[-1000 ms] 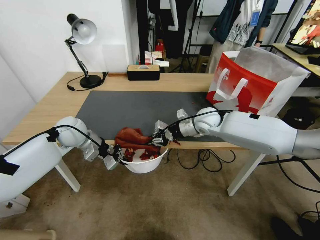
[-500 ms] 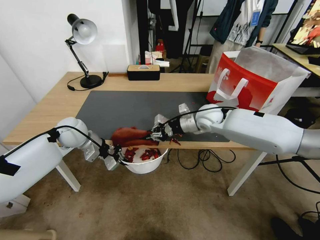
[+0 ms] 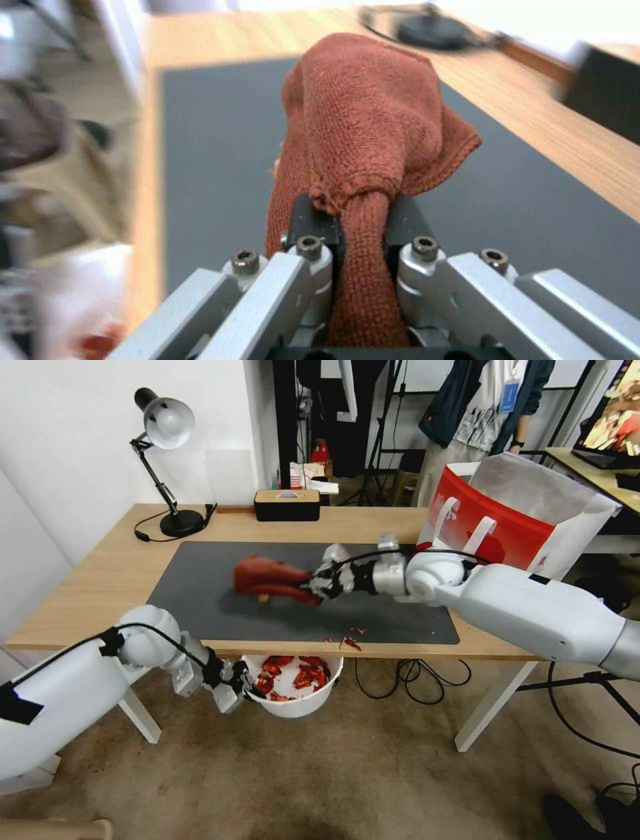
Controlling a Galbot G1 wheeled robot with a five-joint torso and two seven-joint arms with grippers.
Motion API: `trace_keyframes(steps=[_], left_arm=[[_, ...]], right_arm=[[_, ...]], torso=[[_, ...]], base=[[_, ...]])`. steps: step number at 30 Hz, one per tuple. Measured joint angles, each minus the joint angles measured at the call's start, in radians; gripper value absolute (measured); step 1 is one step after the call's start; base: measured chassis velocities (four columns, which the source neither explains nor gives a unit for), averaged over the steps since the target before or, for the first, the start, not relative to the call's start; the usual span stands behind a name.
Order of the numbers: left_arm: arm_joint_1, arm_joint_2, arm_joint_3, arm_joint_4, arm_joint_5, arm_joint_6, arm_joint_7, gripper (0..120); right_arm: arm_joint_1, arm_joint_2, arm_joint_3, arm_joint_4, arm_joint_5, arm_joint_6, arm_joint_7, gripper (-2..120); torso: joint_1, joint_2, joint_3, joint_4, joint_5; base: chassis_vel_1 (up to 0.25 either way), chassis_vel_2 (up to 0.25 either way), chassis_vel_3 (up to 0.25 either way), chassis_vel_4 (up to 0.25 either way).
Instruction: Sweep shrimp from table into container with towel, then put container into takeout bag.
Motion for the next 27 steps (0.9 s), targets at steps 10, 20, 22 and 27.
trace_keyframes(steps=[10,20,22,27], left_arm=[[0.042,-0.052,0.006,-0.006,0.069,-0.003,-0.028,0],[0.03,-0.113,0.052,-0.002,0.108,-0.003,-0.061,0],[0.001,-0.13,0.074,0.007,0.111,-0.002,-0.072,0],[-0.049,-0.152,0.115,0.034,0.11,0.0,-0.083,0]], right_arm=[[-0.174,-0.103,0.116,0.0,-0.094,-0.019,0.025,5],[-0.296,-0.178,0.19,0.046,-0.118,-0.026,0.023,5],[-0.332,-0.199,0.207,0.079,-0.122,-0.029,0.021,5],[-0.407,-0.237,0.254,0.135,-0.134,-0.031,0.017,5]], torso=[[0.0,0.0,0.0,-0.0002,0.0004],[0.0,0.0,0.0,0.0002,0.0],[0.0,0.0,0.0,0.0002,0.0],[0.0,0.0,0.0,-0.0001,0.0001]], base=[[0.0,0.0,0.0,0.0],[0.0,0.0,0.0,0.0],[0.0,0.0,0.0,0.0],[0.0,0.0,0.0,0.0]])
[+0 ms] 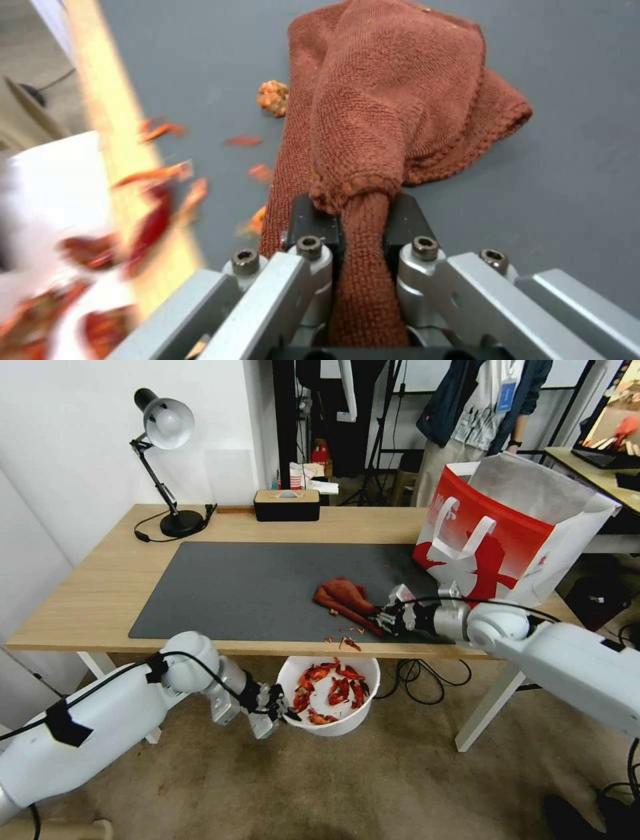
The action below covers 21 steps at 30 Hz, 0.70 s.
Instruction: Sweep shrimp from table into container with towel, then put container into takeout bag.
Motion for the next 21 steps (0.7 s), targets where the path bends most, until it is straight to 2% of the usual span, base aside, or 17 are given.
trace_keyframes(steps=[2,6,14,16,17,18,20,21], left_arm=[[-0.031,-0.016,0.028,0.019,0.0,0.0,-0.008,0],[-0.047,-0.018,0.044,0.023,-0.001,0.001,-0.015,0],[-0.052,-0.006,0.045,0.027,-0.003,0.001,-0.028,0],[-0.052,0.004,0.039,0.02,-0.005,0.001,-0.034,0],[-0.052,0.004,0.039,0.02,-0.005,0.001,-0.034,0],[-0.052,0.009,0.039,0.019,-0.006,0.001,-0.034,0],[-0.054,0.012,0.036,0.016,-0.009,0.001,-0.036,0],[-0.054,0.015,0.035,0.016,-0.01,0.001,-0.037,0]], right_arm=[[-0.066,-0.036,0.043,0.052,-0.01,-0.002,-0.008,5],[-0.117,-0.065,0.073,0.093,-0.022,-0.004,-0.021,5],[-0.139,-0.081,0.076,0.142,-0.025,-0.016,-0.051,5],[-0.14,-0.094,0.047,0.163,-0.036,-0.038,-0.08,5],[-0.14,-0.094,0.047,0.163,-0.036,-0.038,-0.08,5],[-0.14,-0.105,0.043,0.17,-0.039,-0.04,-0.089,5],[-0.138,-0.12,0.041,0.182,-0.04,-0.039,-0.101,5],[-0.139,-0.132,0.041,0.19,-0.042,-0.039,-0.112,5]], torso=[[0.0,0.0,0.0,-0.0001,-0.0005],[0.0,0.0,0.0,-0.0001,-0.0005],[0.0,0.0,0.0,-0.0002,-0.0003],[0.0,0.0,0.001,0.0011,0.0],[0.0,0.0,0.001,0.0011,0.0],[0.001,-0.001,0.001,0.0001,0.0016],[0.0,-0.001,0.001,0.0006,0.0001],[0.001,-0.001,0.001,0.0,-0.0011]], base=[[0.0,0.0,0.0,0.0],[0.0,0.0,0.0,0.0],[0.0,0.0,0.0,0.0],[0.0,0.0,0.0,0.0],[0.0,0.0,0.0,0.0],[0.0,0.0,0.0,0.0],[0.0,0.0,0.0,0.0],[0.0,0.0,0.0,0.0]])
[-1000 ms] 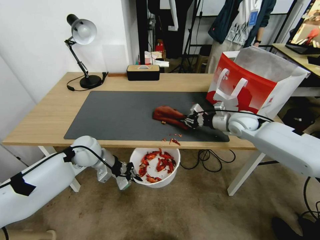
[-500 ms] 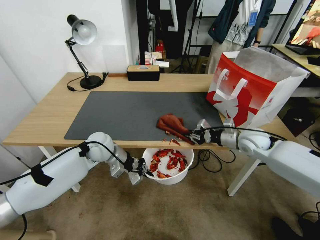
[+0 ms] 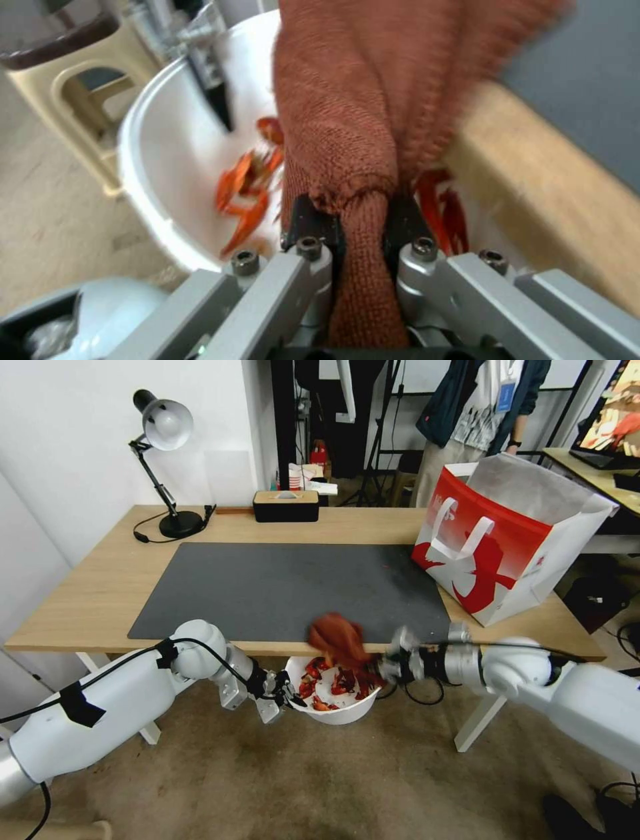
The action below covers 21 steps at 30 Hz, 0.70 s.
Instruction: Sweep shrimp from table into container with towel, then put container into takeout bag.
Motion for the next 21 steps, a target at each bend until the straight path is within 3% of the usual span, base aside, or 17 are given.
trace_keyframes(steps=[3,10,17,21], left_arm=[[-0.001,0.007,-0.005,-0.005,-0.001,0.0,-0.001,0],[0.0,0.023,-0.007,-0.025,-0.003,0.006,-0.002,0],[0.034,0.048,-0.036,-0.046,0.0,0.011,-0.002,0],[0.066,0.065,-0.063,-0.063,0.004,0.011,-0.001,0]], right_arm=[[-0.01,-0.03,0.005,0.034,-0.006,0.003,-0.022,5],[-0.047,-0.044,0.074,0.068,0.016,0.035,-0.027,5],[-0.139,-0.061,0.247,0.098,0.082,0.097,-0.052,5],[-0.21,-0.056,0.345,0.113,0.107,0.114,0.041,5]], torso=[[0.0,0.0,0.0,-0.0002,0.0016],[0.0,0.0,0.0,0.0002,0.001],[0.0,0.001,-0.001,0.0002,0.0006],[0.0,0.001,-0.001,-0.0003,0.0007]], base=[[0.0,0.0,0.0,0.0],[0.0,0.0,0.0,0.0],[0.0,0.0,0.0,0.0],[0.0,0.0,0.0,0.0]])
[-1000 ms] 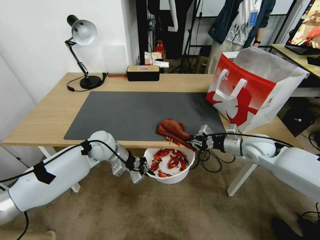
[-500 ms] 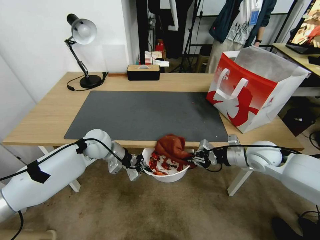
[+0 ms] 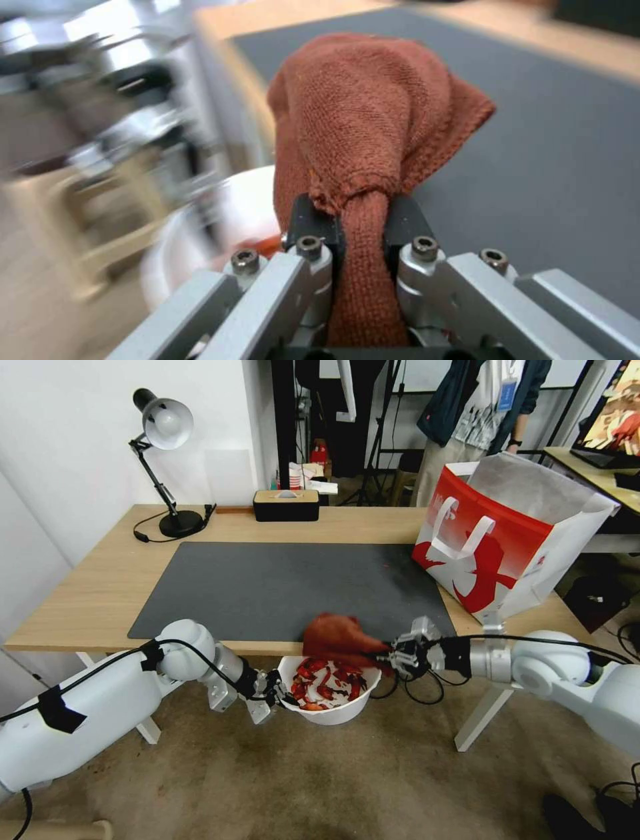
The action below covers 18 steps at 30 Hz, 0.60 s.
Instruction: Sweep shrimp from table into container with towel, then put container into takeout bag.
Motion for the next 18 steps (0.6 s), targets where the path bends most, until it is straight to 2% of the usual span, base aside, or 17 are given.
trace_keyframes(steps=[1,3,5,7,8,11,12,15,17,18], left_arm=[[0.006,0.004,-0.005,-0.004,0.0,0.0,0.0,0],[0.042,0.025,-0.033,-0.023,0.003,-0.001,0.001,0],[0.043,0.026,-0.034,-0.024,0.003,-0.001,0.001,0],[0.078,0.047,-0.063,-0.042,0.004,-0.003,0.001,0],[0.078,0.047,-0.063,-0.042,0.004,-0.003,0.001,0],[0.118,0.066,-0.096,-0.054,0.005,-0.009,0.001,0],[0.118,0.066,-0.096,-0.054,0.005,-0.009,0.001,0],[0.159,0.076,-0.126,-0.063,0.01,-0.014,0.0,0],[0.166,0.077,-0.131,-0.065,0.011,-0.015,0.0,0],[0.184,0.079,-0.142,-0.069,0.015,-0.016,0.0,0]], right_arm=[[-0.006,0.005,0.011,0.0,0.002,0.001,0.037,5],[-0.004,0.054,0.035,-0.01,0.034,-0.013,0.256,5],[-0.002,0.058,0.035,-0.011,0.038,-0.016,0.272,5],[0.061,0.131,0.008,-0.028,0.111,-0.064,0.509,5],[0.061,0.131,0.008,-0.028,0.111,-0.064,0.509,5],[0.164,0.21,-0.077,-0.081,0.169,-0.096,0.685,5],[0.164,0.21,-0.077,-0.081,0.169,-0.096,0.685,5],[0.247,0.265,-0.167,-0.143,0.198,-0.125,0.819,5],[0.257,0.271,-0.178,-0.151,0.207,-0.131,0.838,5],[0.275,0.282,-0.197,-0.167,0.232,-0.152,0.88,5]], torso=[[0.0,0.0,0.0,0.0001,-0.0001],[0.0,0.0,0.0,0.0003,0.0003],[0.0,0.0,0.0,0.0003,0.0003],[0.0,0.0,0.0,0.0004,0.0001],[0.0,0.0,0.0,0.0004,0.0001],[0.0,0.0,0.0,0.0006,0.0],[0.0,0.0,0.0,0.0006,0.0],[0.0,0.0,0.0,0.0008,0.0001],[0.0,0.0,0.0,0.0008,0.0001],[0.0,0.0,0.0,0.0006,-0.0001]], base=[[0.0,0.0,0.0,0.0],[0.0,0.0,0.0,0.0],[0.0,0.0,0.0,0.0],[0.0,0.0,0.0,0.0],[0.0,0.0,0.0,0.0],[0.0,0.0,0.0,0.0],[0.0,0.0,0.0,0.0],[0.0,0.0,0.0,0.0],[0.0,0.0,0.0,0.0],[0.0,0.0,0.0,0.0]])
